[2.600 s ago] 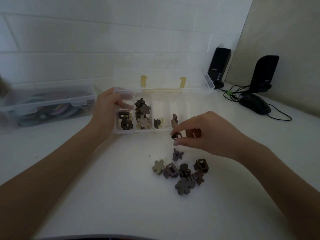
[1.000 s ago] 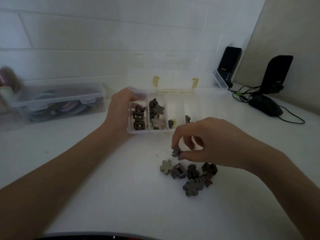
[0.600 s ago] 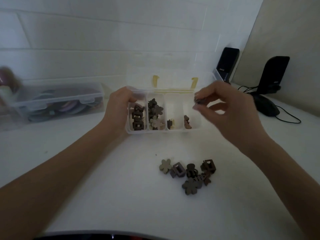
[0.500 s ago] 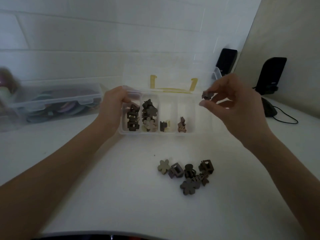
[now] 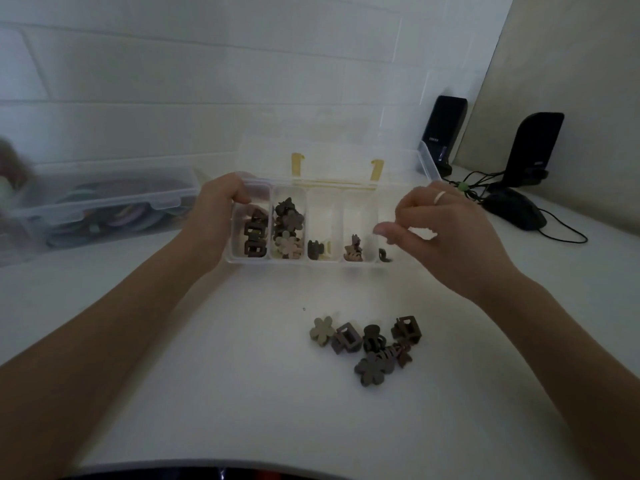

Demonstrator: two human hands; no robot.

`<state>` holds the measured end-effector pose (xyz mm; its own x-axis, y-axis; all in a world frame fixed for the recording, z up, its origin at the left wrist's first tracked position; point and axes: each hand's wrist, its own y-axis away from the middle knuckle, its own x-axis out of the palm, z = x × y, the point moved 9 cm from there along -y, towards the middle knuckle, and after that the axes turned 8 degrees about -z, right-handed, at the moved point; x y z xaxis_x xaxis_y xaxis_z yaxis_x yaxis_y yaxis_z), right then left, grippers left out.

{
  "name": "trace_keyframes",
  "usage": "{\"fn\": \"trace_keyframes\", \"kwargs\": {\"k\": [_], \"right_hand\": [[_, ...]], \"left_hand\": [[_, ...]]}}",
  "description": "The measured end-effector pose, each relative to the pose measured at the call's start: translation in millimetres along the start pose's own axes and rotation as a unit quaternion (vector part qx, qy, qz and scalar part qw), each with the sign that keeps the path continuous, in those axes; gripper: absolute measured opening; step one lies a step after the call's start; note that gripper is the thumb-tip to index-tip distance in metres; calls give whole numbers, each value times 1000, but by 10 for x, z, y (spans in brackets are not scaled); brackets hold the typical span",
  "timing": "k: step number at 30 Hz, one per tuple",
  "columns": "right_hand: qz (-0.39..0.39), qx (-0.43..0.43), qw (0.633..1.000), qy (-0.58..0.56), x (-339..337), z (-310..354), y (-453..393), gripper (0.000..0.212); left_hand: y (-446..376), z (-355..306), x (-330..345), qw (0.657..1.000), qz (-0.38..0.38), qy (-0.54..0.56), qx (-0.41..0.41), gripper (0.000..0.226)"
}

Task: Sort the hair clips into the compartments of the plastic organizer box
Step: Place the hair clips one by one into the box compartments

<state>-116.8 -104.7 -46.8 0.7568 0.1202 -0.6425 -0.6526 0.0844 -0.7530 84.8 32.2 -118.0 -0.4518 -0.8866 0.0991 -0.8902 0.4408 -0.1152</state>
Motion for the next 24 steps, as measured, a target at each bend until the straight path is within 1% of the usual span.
{"fn": "trace_keyframes", "kwargs": {"k": [1, 2, 3, 5, 7, 8, 11, 13, 18, 19, 21, 24], "right_hand": [[7, 10, 1000, -22, -9, 33, -11, 46], [29, 24, 998, -52, 4, 78, -19, 45], [69, 40, 992, -93, 48, 135, -14, 41], [191, 68, 965, -168, 224, 292, 71, 32], [296, 72, 937, -171, 396, 409, 212, 40], [322, 61, 932, -156, 457, 448, 259, 43], [354, 28, 926, -128, 559, 542, 350, 44], [363, 20, 922, -134, 588, 593, 391, 39], [344, 2, 934, -92, 561, 599, 346, 25], [341, 13, 935, -93, 538, 567, 327, 25], [343, 35, 934, -96, 496, 498, 309, 33], [360, 44, 929, -75, 491, 458, 332, 37]], "left_hand": [[4, 2, 3, 1000, -2, -1, -2, 21], [11, 5, 5, 1000, -3, -1, -4, 20], [13, 9, 1, 1000, -5, -4, -5, 21], [15, 1, 0, 1000, -7, -8, 0, 21], [-3, -6, -10, 1000, -13, -10, 9, 20], [-13, -4, -22, 1000, -16, -11, 10, 19], [-39, 9, -45, 1000, -20, -16, 10, 19], [-47, -2, -50, 999, -19, -18, 18, 19], [-47, -27, -67, 999, -22, -31, 32, 18], [-49, -29, -71, 999, -24, -32, 33, 18], [-46, -28, -65, 999, -24, -31, 33, 19], [-35, -29, -68, 998, -27, -39, 34, 19]]}}
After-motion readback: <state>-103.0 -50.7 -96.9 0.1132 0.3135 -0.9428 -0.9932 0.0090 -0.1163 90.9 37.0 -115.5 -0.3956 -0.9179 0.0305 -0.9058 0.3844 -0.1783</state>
